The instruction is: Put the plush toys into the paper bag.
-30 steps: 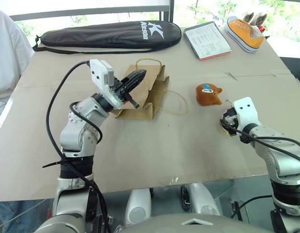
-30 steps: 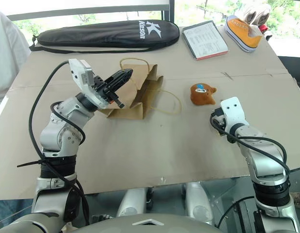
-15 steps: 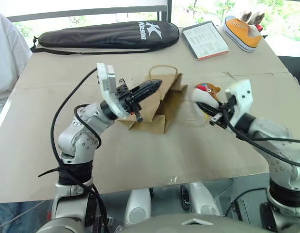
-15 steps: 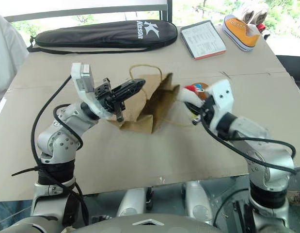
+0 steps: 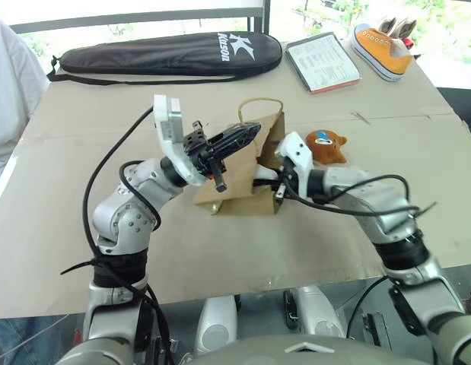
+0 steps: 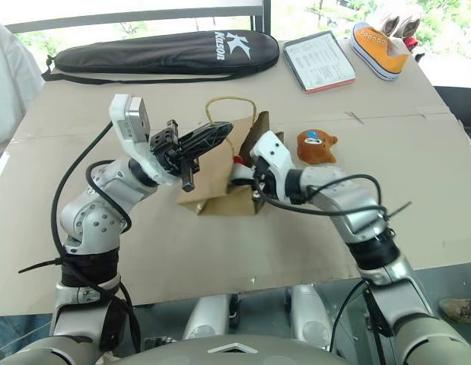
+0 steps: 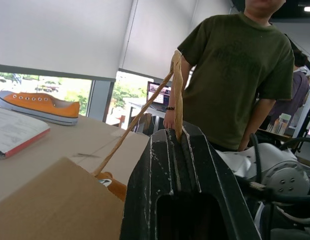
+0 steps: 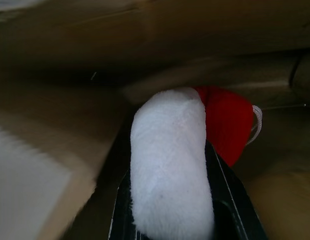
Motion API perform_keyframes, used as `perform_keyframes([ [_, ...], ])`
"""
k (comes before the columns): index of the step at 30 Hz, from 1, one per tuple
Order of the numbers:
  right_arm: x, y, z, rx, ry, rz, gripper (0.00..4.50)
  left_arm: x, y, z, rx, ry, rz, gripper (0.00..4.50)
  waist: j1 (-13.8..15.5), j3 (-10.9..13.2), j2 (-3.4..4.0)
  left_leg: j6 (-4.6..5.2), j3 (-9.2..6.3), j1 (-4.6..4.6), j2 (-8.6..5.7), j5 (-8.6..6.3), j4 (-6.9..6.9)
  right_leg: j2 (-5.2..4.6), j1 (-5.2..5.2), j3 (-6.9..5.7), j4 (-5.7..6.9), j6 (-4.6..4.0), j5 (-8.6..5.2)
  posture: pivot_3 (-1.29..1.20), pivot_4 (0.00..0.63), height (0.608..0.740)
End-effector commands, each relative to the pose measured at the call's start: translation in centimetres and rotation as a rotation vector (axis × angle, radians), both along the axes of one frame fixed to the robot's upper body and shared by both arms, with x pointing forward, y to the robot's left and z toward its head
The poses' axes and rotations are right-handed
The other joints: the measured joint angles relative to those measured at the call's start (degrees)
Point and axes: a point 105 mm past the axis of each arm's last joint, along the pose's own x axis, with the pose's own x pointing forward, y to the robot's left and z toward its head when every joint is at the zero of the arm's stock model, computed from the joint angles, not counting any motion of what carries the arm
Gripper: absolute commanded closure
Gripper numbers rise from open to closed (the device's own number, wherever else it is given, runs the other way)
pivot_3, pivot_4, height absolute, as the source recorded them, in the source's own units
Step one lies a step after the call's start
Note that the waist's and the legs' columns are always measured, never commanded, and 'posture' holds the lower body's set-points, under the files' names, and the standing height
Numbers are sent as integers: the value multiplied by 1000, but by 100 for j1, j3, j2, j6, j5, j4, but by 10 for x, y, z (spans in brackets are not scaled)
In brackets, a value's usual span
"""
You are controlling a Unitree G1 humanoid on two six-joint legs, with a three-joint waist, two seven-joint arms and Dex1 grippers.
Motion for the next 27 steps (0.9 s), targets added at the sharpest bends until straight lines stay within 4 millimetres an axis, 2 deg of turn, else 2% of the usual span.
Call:
perform_keyframes([
  [1, 13, 22, -1, 45, -9, 20, 4445, -11, -2, 9, -20, -43, -15, 4500, -2, 0, 0, 0, 0, 3, 1, 0, 0, 1, 0, 0, 2, 1, 0, 0, 150, 740],
  [3, 18, 27, -11, 49, 27, 24, 4445, -13, -3, 6, -5, -42, -15, 4500, 20, 0, 0, 0, -2, 1, 1, 0, -1, 2, -1, -2, 5, 4, 3, 0, 150, 740],
  [6, 6, 29, -17, 63, 72, 112, 3082, -13, 1, 2, 23, -51, 5, 4500, 60, 2, 1, 0, 0, -6, -1, 0, 0, -4, 0, -3, -2, 5, 4, 0, 150, 740],
  [9, 2, 22, -13, 75, 70, 123, 1649, -12, 6, 0, 36, -55, 26, 4500, 55, 2, 1, 0, 5, -8, -4, 0, 2, -11, 1, -1, -7, 1, 1, 0, 150, 740],
  [10, -1, 19, -9, 88, 79, 131, 1031, -12, 7, -1, 41, -57, 35, 4500, 50, 2, 1, 0, 6, -6, -4, 0, 2, -11, 1, -1, -6, -1, 0, 0, 150, 740],
  [11, -5, 13, -2, 125, 103, 136, 709, -11, 9, -2, 52, -66, 48, 4500, 46, 2, 2, 0, 6, -4, -4, 0, 2, -11, 1, -1, -5, -2, 0, 0, 150, 740],
  [15, -16, -26, 28, 176, 71, 73, 709, -9, 17, -6, 69, -92, 94, 4500, 64, 3, 3, -1, 2, -5, -2, 0, -1, -9, -1, -4, 2, -3, -1, 0, 150, 740],
  [19, -27, -48, 41, 144, 17, 16, 709, -7, 20, -8, 69, -97, 121, 4500, 56, 3, 3, -1, 4, -1, -2, 0, 0, -10, 0, -3, 0, -13, -7, 0, 150, 740],
  [22, -32, -61, 47, 127, 2, -21, 709, -4, 22, -8, 74, -108, 139, 4500, 40, 3, 4, -1, 4, 0, -2, -1, -2, -9, -1, -2, 1, -13, -8, 0, 150, 740],
  [27, -22, -78, 45, 74, -25, -114, 709, -1, 23, -6, 77, -126, 150, 4500, 47, 3, 3, -1, 5, -1, -2, 0, 0, -9, 0, -1, -2, -13, -8, 0, 150, 740],
])
